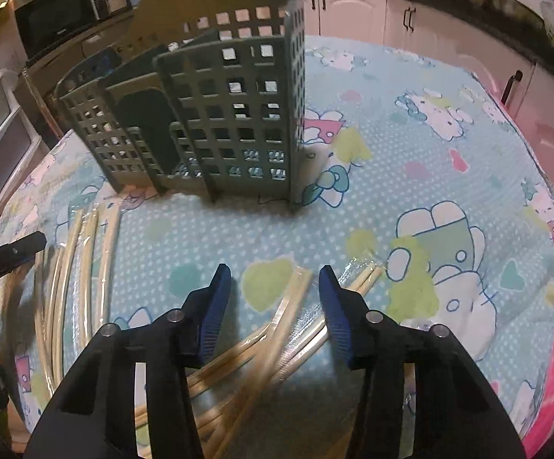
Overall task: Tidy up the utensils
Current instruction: 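Lower the left tool onto a wrapped chopstick pair and close it while the right tool grasps another pair, then lift the held chopsticks with the left tool while the right tool carries its pair over the green basket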
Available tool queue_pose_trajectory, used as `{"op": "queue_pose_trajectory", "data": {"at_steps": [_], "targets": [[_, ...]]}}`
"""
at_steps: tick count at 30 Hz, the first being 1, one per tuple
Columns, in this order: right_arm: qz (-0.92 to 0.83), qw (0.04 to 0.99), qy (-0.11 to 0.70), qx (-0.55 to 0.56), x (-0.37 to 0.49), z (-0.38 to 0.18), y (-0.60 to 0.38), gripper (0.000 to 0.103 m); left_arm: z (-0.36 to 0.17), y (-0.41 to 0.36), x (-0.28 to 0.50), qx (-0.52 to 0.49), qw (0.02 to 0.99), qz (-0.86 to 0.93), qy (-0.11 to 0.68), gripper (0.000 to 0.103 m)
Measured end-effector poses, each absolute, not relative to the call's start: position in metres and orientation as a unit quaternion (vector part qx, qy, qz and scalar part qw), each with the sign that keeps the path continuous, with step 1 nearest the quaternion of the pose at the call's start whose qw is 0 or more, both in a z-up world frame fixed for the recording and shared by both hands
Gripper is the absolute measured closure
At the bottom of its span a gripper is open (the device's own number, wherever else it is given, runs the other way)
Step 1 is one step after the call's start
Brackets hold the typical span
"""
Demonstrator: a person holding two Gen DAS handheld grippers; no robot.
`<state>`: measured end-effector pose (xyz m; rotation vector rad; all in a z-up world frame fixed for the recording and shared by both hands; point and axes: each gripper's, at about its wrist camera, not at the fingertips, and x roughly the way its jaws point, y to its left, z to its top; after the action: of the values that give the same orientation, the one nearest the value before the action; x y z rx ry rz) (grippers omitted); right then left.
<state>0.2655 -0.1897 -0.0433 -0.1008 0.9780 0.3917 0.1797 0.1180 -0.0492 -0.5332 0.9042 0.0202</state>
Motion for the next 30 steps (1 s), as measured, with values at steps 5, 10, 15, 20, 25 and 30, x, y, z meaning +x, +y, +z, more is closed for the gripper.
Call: {"op": "queue_pose_trajectory", "data": {"at_steps": [5,10,15,20,25,30], "targets": [[0.181,0.858,0.479,-0.047,0.275,-0.050,-0.186,0.066,-0.050,0.123,0.185,-0.254,0.864,0.014,0.434,0.075],[0.180,0.852,0.489,-0.041,0.285,-0.048,-0.188,0.080,-0.052,0.129,0.190,-0.258,0.861,0.016,0.438,0.082],[0.198,0.845,0.496,-0.019,0.290,-0.044,-0.195,0.087,-0.052,0.135,0.196,-0.259,0.857,0.017,0.445,0.090],[0.216,0.848,0.484,-0.006,0.283,-0.032,-0.200,0.088,-0.048,0.139,0.198,-0.252,0.859,0.014,0.446,0.096],[0.234,0.855,0.463,0.006,0.271,-0.019,-0.203,0.088,-0.027,0.134,0.192,-0.230,0.876,0.004,0.424,0.099],[0.248,0.864,0.438,0.020,0.259,-0.001,-0.210,0.090,0.004,0.122,0.188,-0.207,0.896,-0.015,0.392,0.101]]}}
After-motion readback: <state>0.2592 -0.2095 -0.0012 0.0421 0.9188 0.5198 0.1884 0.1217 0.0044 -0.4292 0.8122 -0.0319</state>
